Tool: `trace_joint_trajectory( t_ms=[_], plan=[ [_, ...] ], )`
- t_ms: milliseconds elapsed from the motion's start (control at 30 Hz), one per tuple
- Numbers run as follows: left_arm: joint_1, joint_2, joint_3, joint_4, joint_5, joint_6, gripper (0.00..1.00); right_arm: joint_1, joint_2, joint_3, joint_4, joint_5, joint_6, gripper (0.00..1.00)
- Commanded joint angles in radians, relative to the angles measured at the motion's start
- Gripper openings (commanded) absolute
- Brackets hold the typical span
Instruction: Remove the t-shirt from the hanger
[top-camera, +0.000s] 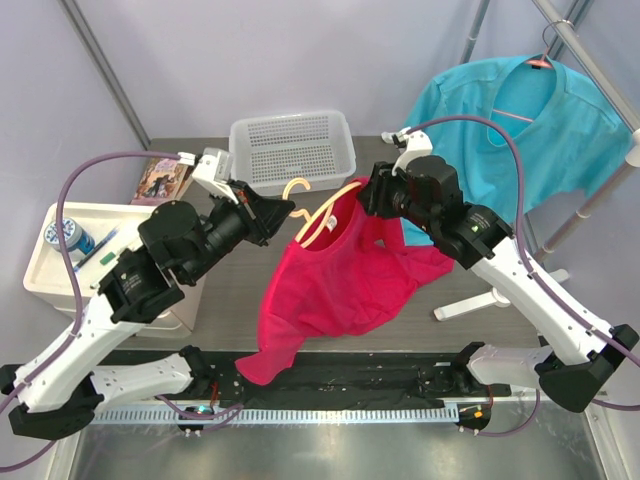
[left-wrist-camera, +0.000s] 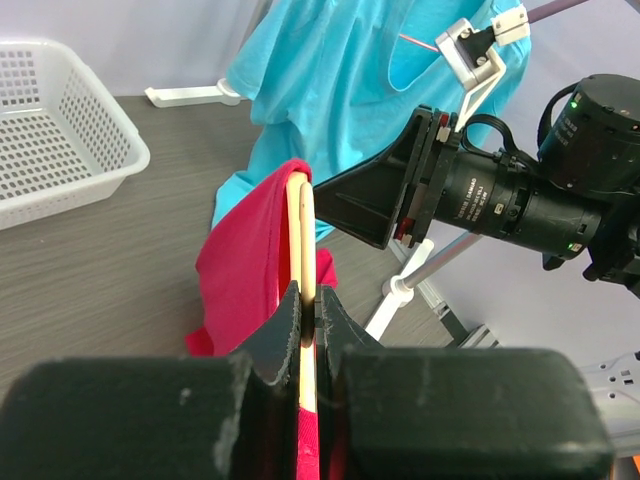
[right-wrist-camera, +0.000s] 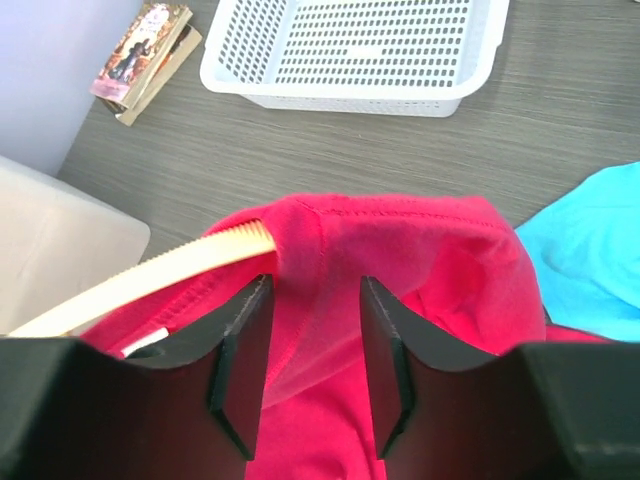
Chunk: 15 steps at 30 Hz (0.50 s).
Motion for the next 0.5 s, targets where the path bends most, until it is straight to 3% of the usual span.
trace_joint_trajectory(
  t_ms=[0,33,100,267,467],
  plan=[
    [0.002,0.004,0.031,0.053,0.012,-0.001,0.00,0.002,-0.012,0.016,0.086,-0.013,0.034,0.50],
    [0.002,0.012,0.034,0.049,0.009,0.004,0.00,0.003,-0.017,0.008,0.098,-0.016,0.037,0.55],
    [0.002,0.017,0.041,0.047,0.007,0.013,0.00,0.002,-0.016,-0.003,0.109,-0.007,0.034,0.56],
    [0.002,0.029,0.052,0.052,0.016,0.012,0.00,0.002,0.004,-0.007,0.092,0.059,0.008,0.50],
    [0.002,0.030,0.074,0.041,0.016,0.021,0.00,0.000,0.033,-0.006,0.096,0.082,-0.004,0.50]
  ],
)
